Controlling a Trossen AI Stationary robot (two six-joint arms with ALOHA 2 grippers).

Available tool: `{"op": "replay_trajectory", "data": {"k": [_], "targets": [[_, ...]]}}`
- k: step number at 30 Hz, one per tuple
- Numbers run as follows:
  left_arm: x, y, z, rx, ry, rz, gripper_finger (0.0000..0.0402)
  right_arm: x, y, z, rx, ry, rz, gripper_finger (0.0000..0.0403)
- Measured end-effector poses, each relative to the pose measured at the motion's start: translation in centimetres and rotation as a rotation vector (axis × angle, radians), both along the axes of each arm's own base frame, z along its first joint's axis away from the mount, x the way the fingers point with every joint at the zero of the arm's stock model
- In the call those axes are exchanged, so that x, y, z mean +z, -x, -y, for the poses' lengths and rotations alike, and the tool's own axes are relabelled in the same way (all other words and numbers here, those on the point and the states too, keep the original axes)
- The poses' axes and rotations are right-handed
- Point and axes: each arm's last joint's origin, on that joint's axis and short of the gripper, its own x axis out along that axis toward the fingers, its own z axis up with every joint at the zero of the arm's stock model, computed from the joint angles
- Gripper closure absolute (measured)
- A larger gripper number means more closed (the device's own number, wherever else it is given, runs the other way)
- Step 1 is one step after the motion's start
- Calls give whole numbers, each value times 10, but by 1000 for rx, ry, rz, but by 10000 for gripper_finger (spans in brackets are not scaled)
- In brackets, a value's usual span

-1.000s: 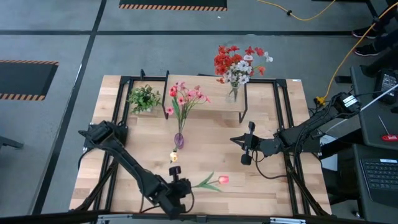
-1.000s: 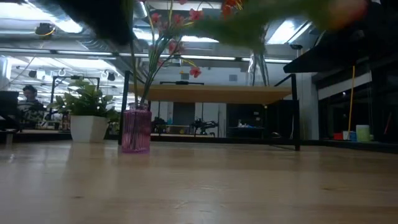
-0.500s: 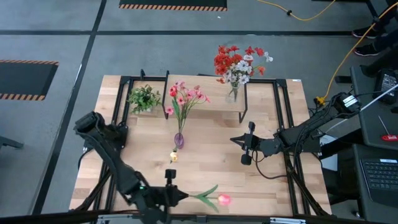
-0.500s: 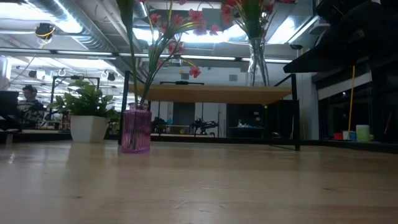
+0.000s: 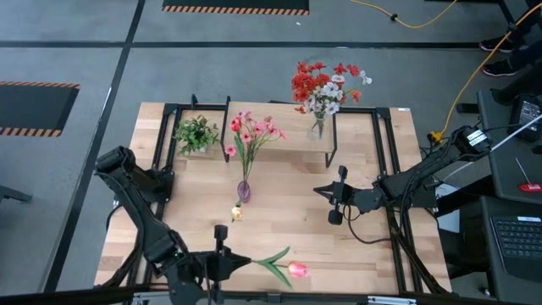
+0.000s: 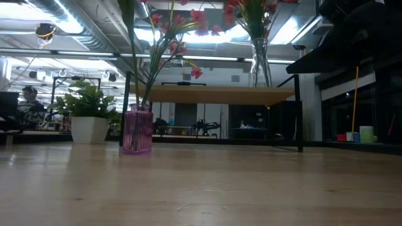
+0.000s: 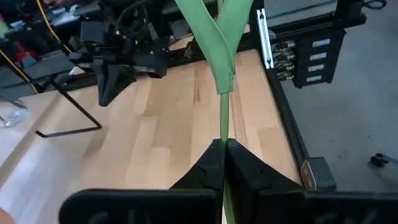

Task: Pick and place flowers into a vace then onto a shelf
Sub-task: Put the pink flower into the purple vase

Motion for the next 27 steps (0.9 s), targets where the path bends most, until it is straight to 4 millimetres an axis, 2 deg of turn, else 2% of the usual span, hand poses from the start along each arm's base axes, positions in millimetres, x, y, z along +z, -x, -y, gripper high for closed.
{"op": "replay_trajectory", "data": {"k": [6,9,13,17,20,27], "targets": [[-27,3,-3,-4,55,72,400,0,0,0,0,0,0,386],[-41,11,-11,-35,57,130,400,0,0,0,0,0,0,386],[-36,33,-24,-72,67,281,400,0,0,0,0,-1,0,386],[-38,58,-39,-137,53,385,400,0,0,0,0,0,0,386],[-44,73,-55,-121,20,432,400,0,0,0,0,0,0,386],[-58,97,-100,-56,-54,518,399,0,0,0,0,1,0,386]]}}
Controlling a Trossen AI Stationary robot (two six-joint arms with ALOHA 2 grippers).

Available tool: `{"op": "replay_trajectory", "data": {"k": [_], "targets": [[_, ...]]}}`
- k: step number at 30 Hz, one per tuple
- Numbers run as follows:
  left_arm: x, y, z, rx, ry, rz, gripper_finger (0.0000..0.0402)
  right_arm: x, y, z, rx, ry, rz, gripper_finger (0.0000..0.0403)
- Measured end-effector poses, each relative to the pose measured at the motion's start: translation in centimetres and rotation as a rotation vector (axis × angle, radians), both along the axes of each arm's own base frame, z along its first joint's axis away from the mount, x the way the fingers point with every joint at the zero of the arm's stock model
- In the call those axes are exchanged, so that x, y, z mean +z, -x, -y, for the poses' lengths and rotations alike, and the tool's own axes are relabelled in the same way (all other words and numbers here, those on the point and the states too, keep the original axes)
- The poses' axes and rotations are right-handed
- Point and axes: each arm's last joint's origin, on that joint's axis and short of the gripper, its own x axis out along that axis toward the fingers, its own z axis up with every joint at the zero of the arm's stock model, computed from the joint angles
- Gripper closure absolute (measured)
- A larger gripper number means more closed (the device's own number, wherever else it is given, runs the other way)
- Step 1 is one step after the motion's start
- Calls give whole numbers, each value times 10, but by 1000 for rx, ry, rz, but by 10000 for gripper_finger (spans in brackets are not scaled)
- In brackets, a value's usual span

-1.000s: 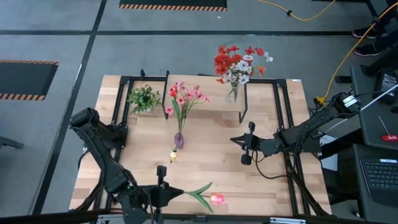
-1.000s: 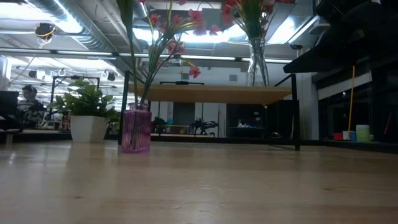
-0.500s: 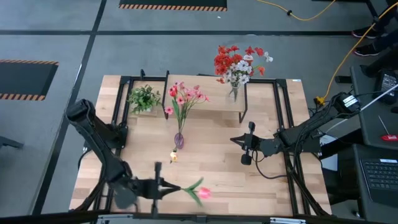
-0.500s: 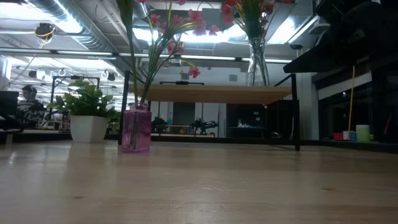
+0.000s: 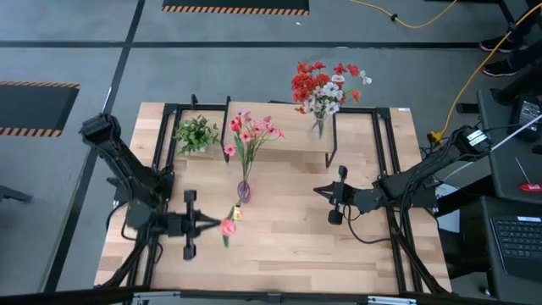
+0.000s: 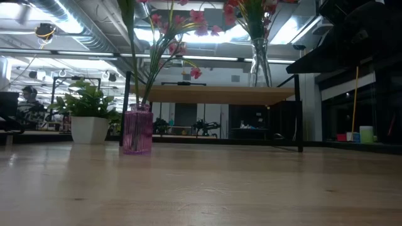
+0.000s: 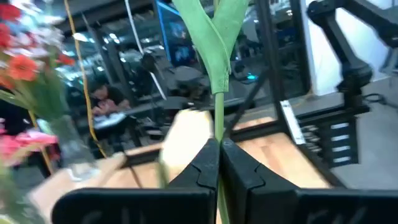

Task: Pick and place flowers into a vace then onto a shelf
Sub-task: Put the pink flower into the purple vase

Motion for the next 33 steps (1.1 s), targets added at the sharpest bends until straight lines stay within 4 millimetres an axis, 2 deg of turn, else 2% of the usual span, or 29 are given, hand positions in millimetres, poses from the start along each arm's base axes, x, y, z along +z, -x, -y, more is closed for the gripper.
{"op": "replay_trajectory", "data": {"k": [6,13,17,26,33], "targets": [[-13,1,-35,21,-27,63,399,0,-2,5,-29,2,2,386],[-21,-20,-70,89,-59,86,399,2,-7,16,-85,-9,24,386],[-19,-30,-88,131,-69,111,399,2,-8,19,-100,-8,27,386],[-15,-37,-109,164,-123,146,398,2,-8,19,-92,16,19,386],[-34,-23,-119,122,-42,221,398,2,-8,19,-92,17,18,386]]}}
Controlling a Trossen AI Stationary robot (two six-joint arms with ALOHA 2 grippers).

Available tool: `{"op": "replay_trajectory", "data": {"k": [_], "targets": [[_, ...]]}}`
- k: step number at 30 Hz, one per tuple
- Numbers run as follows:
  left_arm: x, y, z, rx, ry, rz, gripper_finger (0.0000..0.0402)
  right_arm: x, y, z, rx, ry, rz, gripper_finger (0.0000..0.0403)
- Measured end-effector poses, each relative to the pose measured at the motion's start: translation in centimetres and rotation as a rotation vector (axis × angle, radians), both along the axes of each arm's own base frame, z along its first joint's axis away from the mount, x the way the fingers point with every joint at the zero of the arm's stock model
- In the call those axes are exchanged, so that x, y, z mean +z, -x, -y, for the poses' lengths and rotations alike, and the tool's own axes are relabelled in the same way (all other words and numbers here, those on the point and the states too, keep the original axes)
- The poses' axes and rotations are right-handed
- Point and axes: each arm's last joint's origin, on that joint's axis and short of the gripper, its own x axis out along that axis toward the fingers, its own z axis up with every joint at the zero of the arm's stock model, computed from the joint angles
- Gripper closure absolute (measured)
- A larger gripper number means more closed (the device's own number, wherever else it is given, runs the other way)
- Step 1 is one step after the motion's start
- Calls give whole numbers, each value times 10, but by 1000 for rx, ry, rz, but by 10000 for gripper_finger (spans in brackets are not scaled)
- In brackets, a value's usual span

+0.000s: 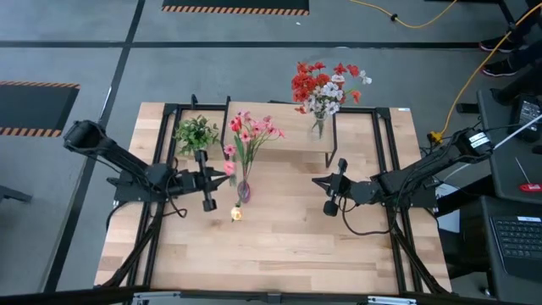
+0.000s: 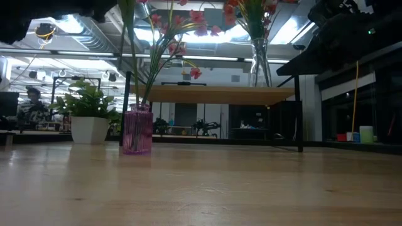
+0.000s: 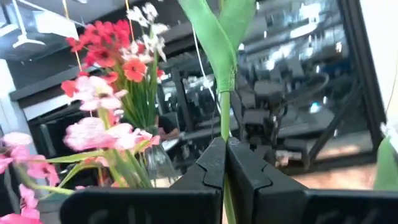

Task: Pick and place flowers into a vace then onto a shelf
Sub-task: Put the pink flower into the purple vase

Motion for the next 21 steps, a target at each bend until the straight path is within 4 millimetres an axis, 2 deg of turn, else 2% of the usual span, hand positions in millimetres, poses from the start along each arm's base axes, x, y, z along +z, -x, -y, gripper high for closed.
{"op": "replay_trajectory", "data": {"k": [3,7,15,21], "targets": [[-3,8,-3,-25,22,70,398,0,0,0,0,0,0,386],[-7,10,-3,-57,39,75,398,0,0,0,0,-1,0,386],[-17,3,-5,-39,33,12,398,0,0,0,-10,-36,13,386],[-25,-7,-13,-37,44,0,398,1,0,0,17,36,-4,386]]}}
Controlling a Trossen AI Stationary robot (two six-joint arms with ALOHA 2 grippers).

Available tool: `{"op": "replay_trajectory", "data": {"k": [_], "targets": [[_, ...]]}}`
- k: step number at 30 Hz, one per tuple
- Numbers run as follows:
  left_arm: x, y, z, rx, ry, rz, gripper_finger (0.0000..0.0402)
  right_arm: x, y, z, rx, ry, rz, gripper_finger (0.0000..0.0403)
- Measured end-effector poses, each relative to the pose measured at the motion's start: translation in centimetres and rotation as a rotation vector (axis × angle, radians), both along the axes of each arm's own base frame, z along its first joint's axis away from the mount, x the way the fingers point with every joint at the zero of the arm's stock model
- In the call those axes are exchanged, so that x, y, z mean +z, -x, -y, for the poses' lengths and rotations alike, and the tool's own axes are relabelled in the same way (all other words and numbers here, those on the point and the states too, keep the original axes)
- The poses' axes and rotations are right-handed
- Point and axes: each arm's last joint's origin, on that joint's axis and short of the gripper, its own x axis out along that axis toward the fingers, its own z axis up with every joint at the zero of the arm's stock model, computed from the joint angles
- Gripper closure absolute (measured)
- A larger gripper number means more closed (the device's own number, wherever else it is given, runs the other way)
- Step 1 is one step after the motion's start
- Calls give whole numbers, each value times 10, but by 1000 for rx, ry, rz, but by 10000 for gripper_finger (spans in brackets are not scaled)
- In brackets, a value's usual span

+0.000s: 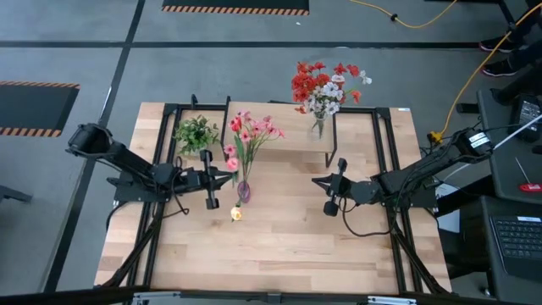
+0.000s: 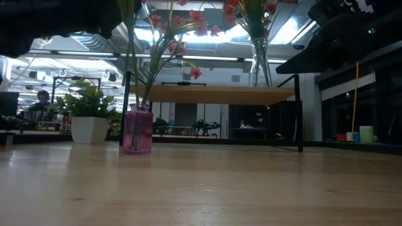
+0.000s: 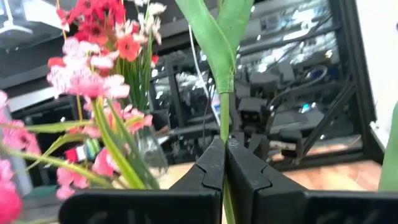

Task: Pick and place flowers into a vace then onto a shelf
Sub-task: Put the pink flower into the purple vase

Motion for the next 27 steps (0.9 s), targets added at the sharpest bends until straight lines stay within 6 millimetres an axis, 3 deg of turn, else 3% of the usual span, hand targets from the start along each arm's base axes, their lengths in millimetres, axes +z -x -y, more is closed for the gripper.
{"op": "replay_trajectory", "data": {"k": [5,14,27], "targets": [[-1,-4,-4,-53,-18,60,398,3,-1,0,2,-6,28,386],[-17,-14,-9,-39,29,6,398,5,-2,-1,9,9,40,386],[-21,-29,-10,-63,35,-16,398,5,-2,-1,9,9,40,386]]}}
